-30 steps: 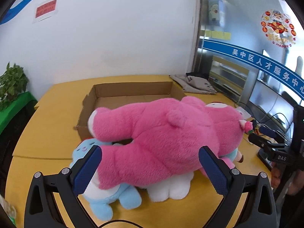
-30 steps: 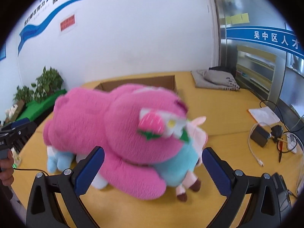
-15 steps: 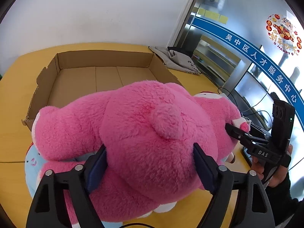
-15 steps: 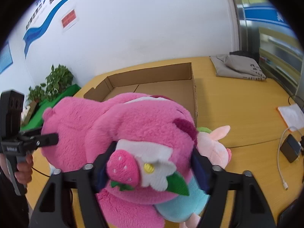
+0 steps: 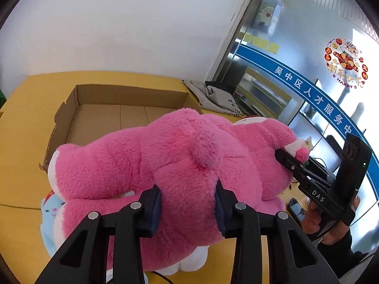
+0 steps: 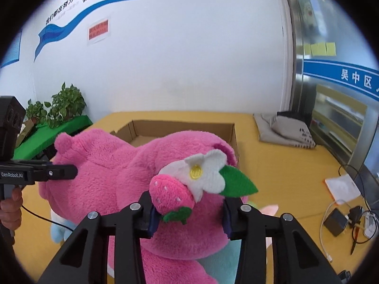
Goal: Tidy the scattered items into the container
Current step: 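Close the left tool on the pink bear's back while the right tool grips its head, then lower the pink bear into the box and open both tools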
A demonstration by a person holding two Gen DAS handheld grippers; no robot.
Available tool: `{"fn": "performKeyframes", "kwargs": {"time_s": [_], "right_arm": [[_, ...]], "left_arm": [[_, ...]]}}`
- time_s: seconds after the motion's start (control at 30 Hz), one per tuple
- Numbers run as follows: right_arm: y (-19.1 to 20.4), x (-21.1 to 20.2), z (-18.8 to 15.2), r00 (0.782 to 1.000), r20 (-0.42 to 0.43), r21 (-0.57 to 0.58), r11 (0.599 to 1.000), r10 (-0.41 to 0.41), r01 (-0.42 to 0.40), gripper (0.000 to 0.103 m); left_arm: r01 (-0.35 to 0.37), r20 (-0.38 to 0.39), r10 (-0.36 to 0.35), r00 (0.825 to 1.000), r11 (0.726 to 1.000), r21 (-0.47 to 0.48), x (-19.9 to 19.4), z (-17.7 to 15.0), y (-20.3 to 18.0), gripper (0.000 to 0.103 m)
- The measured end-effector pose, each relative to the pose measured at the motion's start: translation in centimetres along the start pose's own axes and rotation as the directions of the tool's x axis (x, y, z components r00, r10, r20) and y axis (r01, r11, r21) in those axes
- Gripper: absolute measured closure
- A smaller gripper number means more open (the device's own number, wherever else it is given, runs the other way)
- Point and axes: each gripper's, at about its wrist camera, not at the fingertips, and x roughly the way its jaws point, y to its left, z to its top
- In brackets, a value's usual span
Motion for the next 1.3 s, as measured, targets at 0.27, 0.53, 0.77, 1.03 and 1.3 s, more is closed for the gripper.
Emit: {"fn": "performKeyframes", "kwargs": {"time_s": [0.27, 0.53, 0.77, 1.03, 1.3], "right_arm": [[0.0, 3.2, 8.9, 0.984, 0.178, -0.032, 0.999, 0.000, 0.006, 0.064], [-2.7, 11.7, 15.5, 0.958, 0.286, 0.046, 0.999, -0.031, 0.019, 0.063], [-5.7, 23.5, 13.7, 0.983, 0.154, 0.111, 0.990, -0.098, 0.081, 0.061], [-6.7, 34.6, 6.7, 0.920, -0.320, 0.048, 0.966, -0.227, 0.255, 0.046], [-8.2, 30.1, 7.3, 0.926, -0.367, 0.131, 0.980, -0.092, 0.149, 0.025]], "left_arm": [[-0.069, 0.136, 0.054, 0.989, 0.991, 0.112, -0.8, 11.3, 0.1, 0.067], [-0.096, 0.155, 0.072, 0.985, 0.983, 0.158, 6.3, 20.8, 3.7, 0.067], [-0.121, -0.043, 0.125, 0.991, 0.987, 0.102, 20.1, 22.5, 10.6, 0.067], [-0.212, -0.293, 0.244, 0.924, 0.967, 0.139, 32.1, 16.3, 13.7, 0.089], [-0.281, -0.270, 0.319, 0.908, 0.944, 0.171, 24.4, 16.3, 12.6, 0.073]]}}
